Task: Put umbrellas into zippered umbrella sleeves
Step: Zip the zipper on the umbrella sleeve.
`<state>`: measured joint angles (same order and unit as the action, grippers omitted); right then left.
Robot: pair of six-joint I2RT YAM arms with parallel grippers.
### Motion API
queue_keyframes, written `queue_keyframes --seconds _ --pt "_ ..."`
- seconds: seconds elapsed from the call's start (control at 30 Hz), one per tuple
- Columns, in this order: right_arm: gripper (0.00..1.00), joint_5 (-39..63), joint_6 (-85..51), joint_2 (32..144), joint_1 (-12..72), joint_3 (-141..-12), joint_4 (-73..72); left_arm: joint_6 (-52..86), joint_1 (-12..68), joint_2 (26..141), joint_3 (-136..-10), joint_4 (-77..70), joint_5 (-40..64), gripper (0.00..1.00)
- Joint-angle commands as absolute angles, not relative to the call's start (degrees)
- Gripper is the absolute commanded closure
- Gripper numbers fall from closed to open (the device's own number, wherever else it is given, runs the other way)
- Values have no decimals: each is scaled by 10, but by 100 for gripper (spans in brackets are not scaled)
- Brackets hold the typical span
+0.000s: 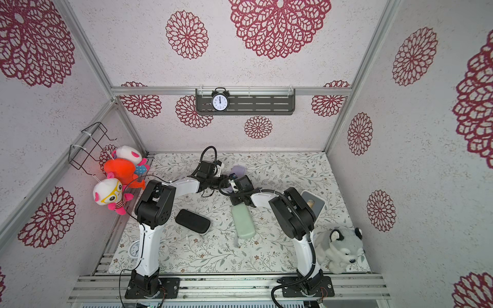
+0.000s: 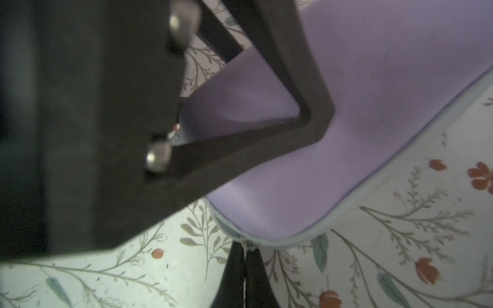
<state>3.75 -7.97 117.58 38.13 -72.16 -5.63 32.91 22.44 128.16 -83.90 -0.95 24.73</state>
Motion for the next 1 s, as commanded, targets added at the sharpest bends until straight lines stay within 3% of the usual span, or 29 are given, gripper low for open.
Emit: queue_keyframes --seconds 0.0,0.13,0.27,0.3,0.47,0.77,0.97 --pt "100 79 -126 1173 414 -751 -116 375 228 1289 -809 -24 218 65" --pt "100 75 -121 1170 428 -755 -109 372 225 1286 -797 -35 228 61" --pt "100 68 -97 1161 395 -750 -66 354 211 1269 -770 -45 275 35" --pt "100 82 -91 1164 379 -751 -57 339 211 1261 -761 -28 260 33" --pt "100 98 -54 1161 348 -750 -29 340 221 1248 -718 -41 255 37" --pt "100 85 -110 1154 426 -751 -73 415 218 1264 -683 -138 244 55" --pt "100 60 -150 1177 434 -779 -111 450 220 1257 -666 -186 234 57"
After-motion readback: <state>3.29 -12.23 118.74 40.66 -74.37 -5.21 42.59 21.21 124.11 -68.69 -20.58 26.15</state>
